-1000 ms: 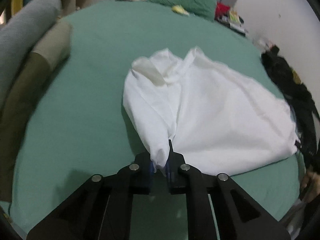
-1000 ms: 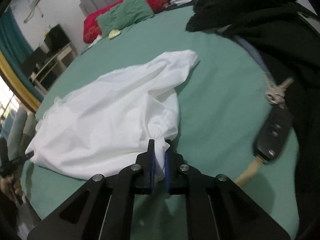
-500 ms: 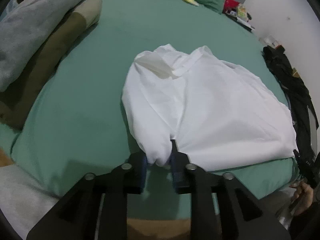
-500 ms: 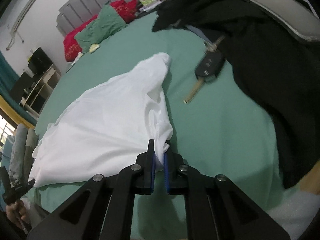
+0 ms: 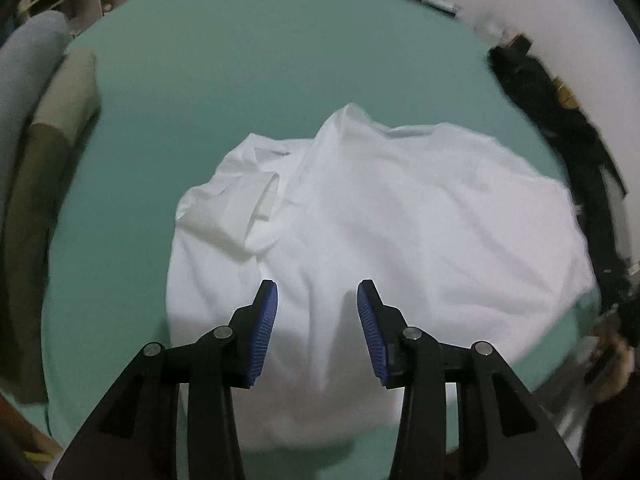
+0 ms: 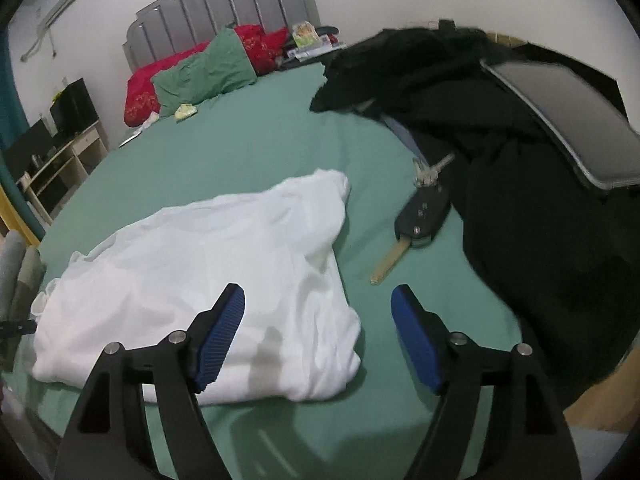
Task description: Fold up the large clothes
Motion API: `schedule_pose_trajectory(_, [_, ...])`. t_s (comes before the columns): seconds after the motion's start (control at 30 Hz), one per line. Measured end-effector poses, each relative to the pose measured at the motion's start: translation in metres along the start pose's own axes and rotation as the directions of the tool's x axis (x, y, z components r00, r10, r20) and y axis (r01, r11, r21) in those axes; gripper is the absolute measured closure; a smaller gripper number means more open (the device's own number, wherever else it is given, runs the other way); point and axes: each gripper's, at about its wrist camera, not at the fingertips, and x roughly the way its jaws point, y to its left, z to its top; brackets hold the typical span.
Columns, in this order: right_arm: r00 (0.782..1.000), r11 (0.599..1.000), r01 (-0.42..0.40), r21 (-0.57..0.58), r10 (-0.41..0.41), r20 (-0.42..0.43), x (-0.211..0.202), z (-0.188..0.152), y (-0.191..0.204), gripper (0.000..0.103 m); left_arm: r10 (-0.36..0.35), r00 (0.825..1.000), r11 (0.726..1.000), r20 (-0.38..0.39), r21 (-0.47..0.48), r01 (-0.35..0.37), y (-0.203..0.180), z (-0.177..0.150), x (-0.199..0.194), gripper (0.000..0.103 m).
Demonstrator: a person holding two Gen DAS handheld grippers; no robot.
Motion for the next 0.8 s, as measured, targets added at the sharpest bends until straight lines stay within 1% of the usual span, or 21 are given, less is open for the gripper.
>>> schedule_pose_trajectory(0.07, [1.0, 1.0, 0.009, -0.009, -0.009, 0.019, -0.002, 0.0, 0.001, 0.027, 0.005, 1.0, 1.0, -0.025, -0.019, -0.006, 0.004, 0.012, 0.015, 0.059])
schedule_pose_trajectory(0.13, [1.0, 1.0, 0.019, -0.004, -0.019, 0.012, 0.004, 0.001, -0.001, 0.027, 0.007, 1.0, 0.999, -0.008, -0.04, -0.007, 0.011, 0.027, 0.025, 0.059])
schedule_pose_trajectory(0.17, [1.0, 1.0, 0.016, 0.007, -0.016, 0.001, 0.006, 0.001, -0.002, 0.027, 0.012, 1.0, 0.999, 0.0, -0.045, -0.012, 0.013, 0.03, 0.028, 0.059])
schedule_pose_trajectory(0.27, [0.999, 0.999, 0.014, 0.05, -0.012, -0.042, 0.02, -0.002, -0.009, 0.027, 0.064, 0.997, 0.996, 0.042, -0.07, -0.061, 0.024, 0.053, 0.034, 0.059])
schedule_pose_trajectory(0.33, [0.998, 0.998, 0.014, 0.065, -0.01, -0.061, 0.028, -0.003, -0.009, 0.027, 0.12, 0.988, 0.991, 0.093, -0.068, -0.114, 0.032, 0.068, 0.036, 0.059])
schedule_pose_trajectory(0.37, [0.998, 0.998, 0.013, 0.062, -0.009, -0.062, 0.03, -0.003, -0.009, 0.027, 0.162, 0.979, 0.986, 0.122, -0.068, -0.154, 0.039, 0.077, 0.037, 0.059])
schedule_pose_trajectory(0.4, [0.998, 0.999, 0.015, 0.052, -0.012, -0.065, 0.032, -0.002, -0.007, 0.027, 0.23, 0.959, 0.971, 0.162, -0.102, -0.216, 0.049, 0.082, 0.033, 0.059])
schedule_pose_trajectory(0.43, [0.998, 0.999, 0.019, 0.041, -0.017, -0.067, 0.034, -0.001, -0.005, 0.027, 0.281, 0.942, 0.956, 0.185, -0.142, -0.258, 0.058, 0.087, 0.029, 0.059])
schedule_pose_trajectory(0.47, [0.998, 0.999, 0.018, 0.032, -0.016, -0.068, 0.035, 0.0, -0.002, 0.027, 0.332, 0.922, 0.934, 0.199, -0.209, -0.291, 0.072, 0.09, 0.024, 0.059])
schedule_pose_trajectory(0.5, [0.998, 1.0, 0.017, 0.022, -0.016, -0.066, 0.036, -0.001, 0.002, 0.027, 0.338, 0.919, 0.927, 0.202, -0.238, -0.288, 0.079, 0.09, 0.021, 0.059])
schedule_pose_trajectory(0.57, [0.997, 1.0, 0.025, -0.005, -0.026, -0.069, 0.038, -0.001, 0.01, 0.027, 0.313, 0.924, 0.932, 0.221, -0.258, -0.254, 0.082, 0.087, 0.012, 0.059])
schedule_pose_trajectory(0.6, [0.998, 1.0, 0.023, -0.015, -0.024, -0.064, 0.038, -0.001, 0.013, 0.027, 0.281, 0.928, 0.945, 0.243, -0.241, -0.223, 0.078, 0.081, 0.005, 0.059])
schedule_pose_trajectory(0.63, [0.998, 0.999, 0.018, -0.03, -0.02, -0.054, 0.038, -0.001, 0.018, 0.027, 0.247, 0.934, 0.958, 0.257, -0.209, -0.196, 0.07, 0.075, -0.001, 0.059])
schedule_pose_trajectory(0.67, [0.999, 0.998, 0.018, -0.053, -0.02, -0.039, 0.036, 0.0, 0.024, 0.027, 0.226, 0.938, 0.966, 0.263, -0.187, -0.18, 0.062, 0.07, -0.003, 0.059])
schedule_pose_trajectory(0.73, [1.0, 0.996, 0.004, -0.094, -0.004, -0.003, 0.029, 0.002, 0.036, 0.027, 0.146, 0.951, 0.987, 0.273, -0.102, -0.122, 0.034, 0.051, -0.012, 0.059])
schedule_pose_trajectory(0.8, [0.999, 0.99, -0.033, -0.136, 0.037, 0.026, 0.023, 0.003, 0.048, 0.027, 0.103, 0.966, 0.995, 0.238, -0.014, -0.103, 0.006, 0.031, -0.008, 0.059])
